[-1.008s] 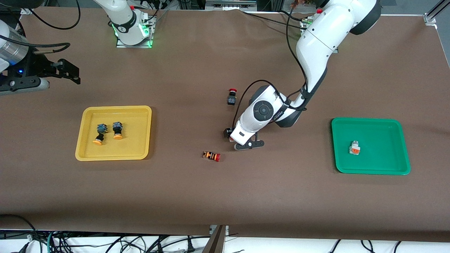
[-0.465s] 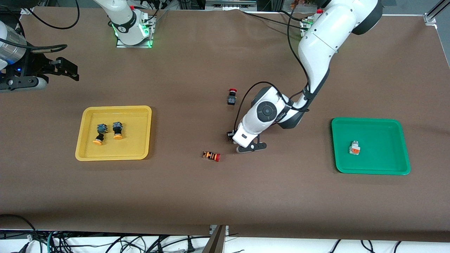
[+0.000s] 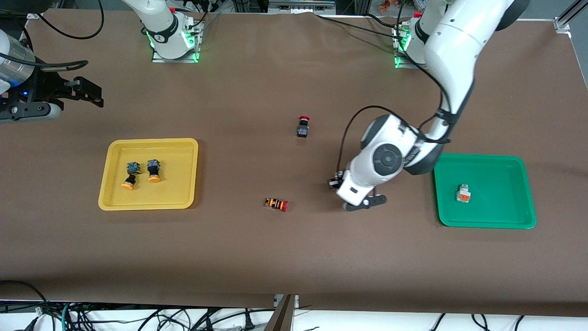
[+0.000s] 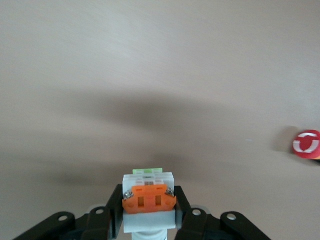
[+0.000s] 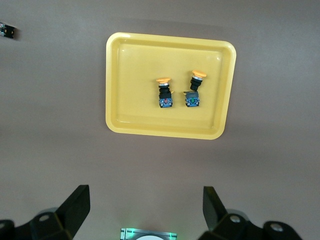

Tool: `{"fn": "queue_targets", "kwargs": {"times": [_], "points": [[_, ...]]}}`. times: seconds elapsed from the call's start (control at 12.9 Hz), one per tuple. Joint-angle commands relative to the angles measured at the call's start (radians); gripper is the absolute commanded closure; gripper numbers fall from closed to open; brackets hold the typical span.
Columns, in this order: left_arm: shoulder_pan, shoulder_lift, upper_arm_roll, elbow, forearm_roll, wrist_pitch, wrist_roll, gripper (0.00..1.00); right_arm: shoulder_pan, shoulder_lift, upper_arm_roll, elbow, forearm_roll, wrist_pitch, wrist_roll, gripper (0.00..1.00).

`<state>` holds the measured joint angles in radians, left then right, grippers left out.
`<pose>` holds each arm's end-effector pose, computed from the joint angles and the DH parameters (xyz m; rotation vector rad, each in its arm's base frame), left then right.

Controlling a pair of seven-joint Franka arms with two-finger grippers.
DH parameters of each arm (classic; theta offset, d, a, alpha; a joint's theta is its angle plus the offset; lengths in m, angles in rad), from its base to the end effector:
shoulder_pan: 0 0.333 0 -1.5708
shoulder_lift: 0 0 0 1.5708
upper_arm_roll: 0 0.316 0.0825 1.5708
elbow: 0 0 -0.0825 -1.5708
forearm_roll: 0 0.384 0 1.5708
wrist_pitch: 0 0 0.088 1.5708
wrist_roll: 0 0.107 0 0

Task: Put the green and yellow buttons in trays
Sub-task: 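Carry the white button with the left gripper over the green tray, then lower the white button into the green tray and open the left gripper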

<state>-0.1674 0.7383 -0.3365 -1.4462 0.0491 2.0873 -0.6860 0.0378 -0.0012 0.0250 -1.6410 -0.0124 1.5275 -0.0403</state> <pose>0.6470 -0.3038 0.2642 2.9922 0.3488 -0.2286 0.5454 0.0329 0.5887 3.1188 0.1612 -0.1753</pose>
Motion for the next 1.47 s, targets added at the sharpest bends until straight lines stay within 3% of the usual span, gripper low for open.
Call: {"fn": "queue_targets", "kwargs": {"times": [0.0,0.54,0.85,1.01,1.24,1.4], "points": [[0.072,-0.052,0.007,-0.026,0.073,-0.123,0.170,0.82,-0.012,0.018,0.010,0.035,-0.006,-0.021,0.008,0.00],[0.374,-0.103,0.010,-0.046,0.139,-0.234,0.801,0.81,-0.012,0.049,0.010,0.086,-0.003,-0.035,0.019,0.00],[0.586,-0.112,0.008,-0.049,0.184,-0.214,1.236,0.81,-0.010,0.049,0.010,0.086,-0.006,-0.035,0.019,0.00],[0.623,-0.103,0.010,-0.089,0.219,-0.123,1.247,0.81,-0.010,0.049,0.010,0.086,-0.009,-0.035,0.019,0.00],[0.649,-0.083,0.011,-0.256,0.262,0.190,1.250,0.79,-0.010,0.049,0.010,0.086,-0.011,-0.035,0.019,0.00],[0.655,-0.056,0.010,-0.255,0.337,0.235,1.278,0.77,-0.010,0.049,0.010,0.086,-0.006,-0.033,0.019,0.00]]}}
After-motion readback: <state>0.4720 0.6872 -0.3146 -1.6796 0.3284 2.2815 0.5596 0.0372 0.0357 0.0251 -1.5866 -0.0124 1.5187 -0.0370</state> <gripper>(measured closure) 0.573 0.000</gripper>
